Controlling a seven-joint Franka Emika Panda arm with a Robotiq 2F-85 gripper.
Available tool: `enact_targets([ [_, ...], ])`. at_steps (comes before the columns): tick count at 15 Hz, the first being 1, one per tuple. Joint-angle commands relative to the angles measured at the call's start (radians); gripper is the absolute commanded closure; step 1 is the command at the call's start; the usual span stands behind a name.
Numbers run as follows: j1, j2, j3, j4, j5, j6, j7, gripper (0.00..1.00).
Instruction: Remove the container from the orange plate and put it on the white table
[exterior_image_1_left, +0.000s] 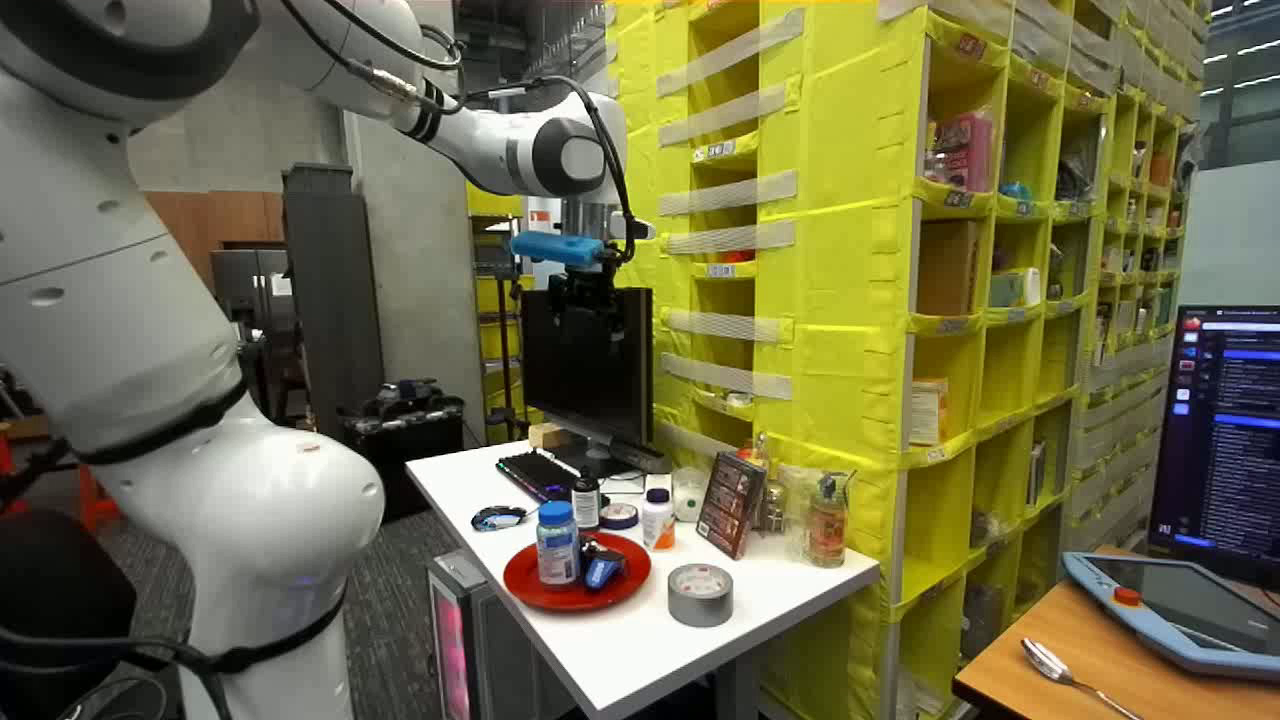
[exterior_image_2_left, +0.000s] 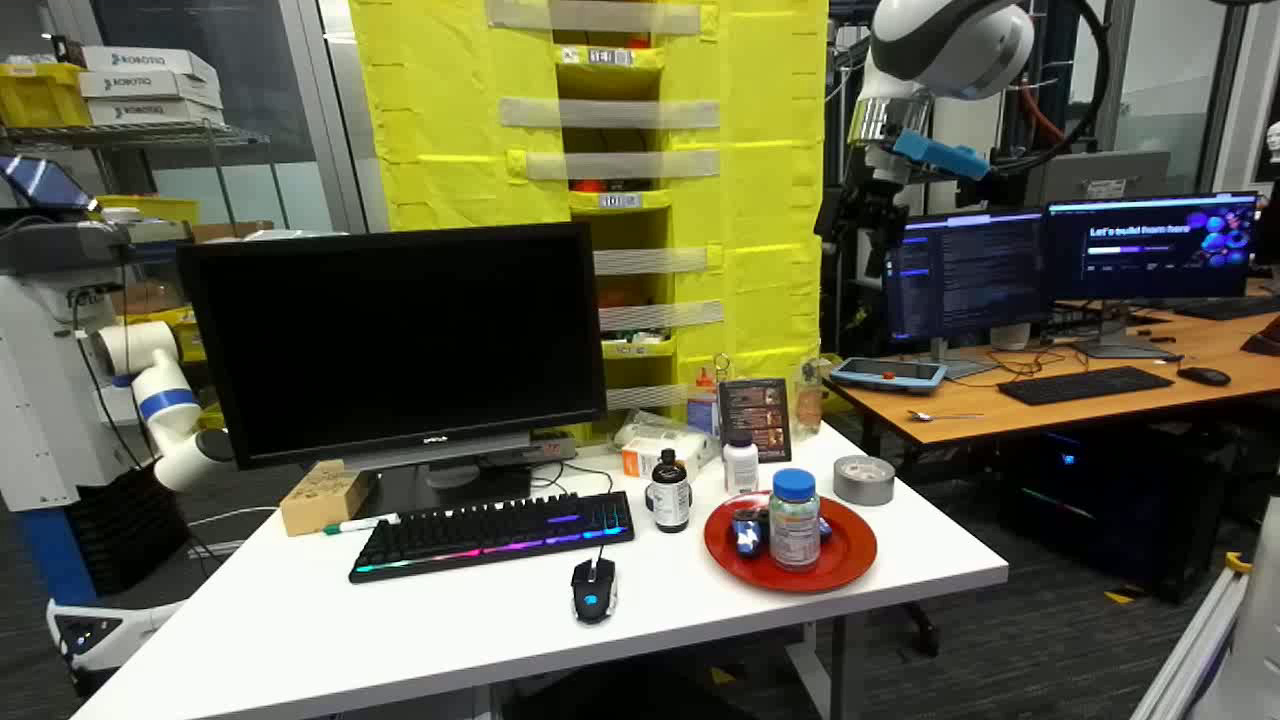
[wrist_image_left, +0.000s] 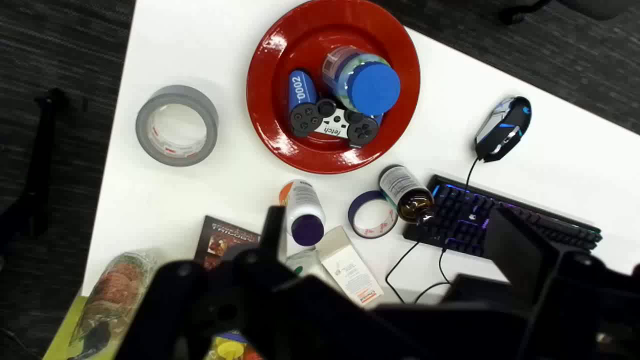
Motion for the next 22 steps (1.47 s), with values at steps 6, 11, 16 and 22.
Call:
enact_targets([
  [6, -0.019, 0.002, 0.015, 0.002, 0.007, -0.003, -0.006, 0.0],
  [11, -0.019, 0.002, 0.015, 0.002, 0.007, -0.003, -0.006, 0.0],
  [16, -0.019, 0.002, 0.015, 0.002, 0.007, -0.003, -0.006, 0.0],
  [22, 0.002, 0.024, 0.064, 0.002, -0.004, 0.01, 0.015, 0.0],
])
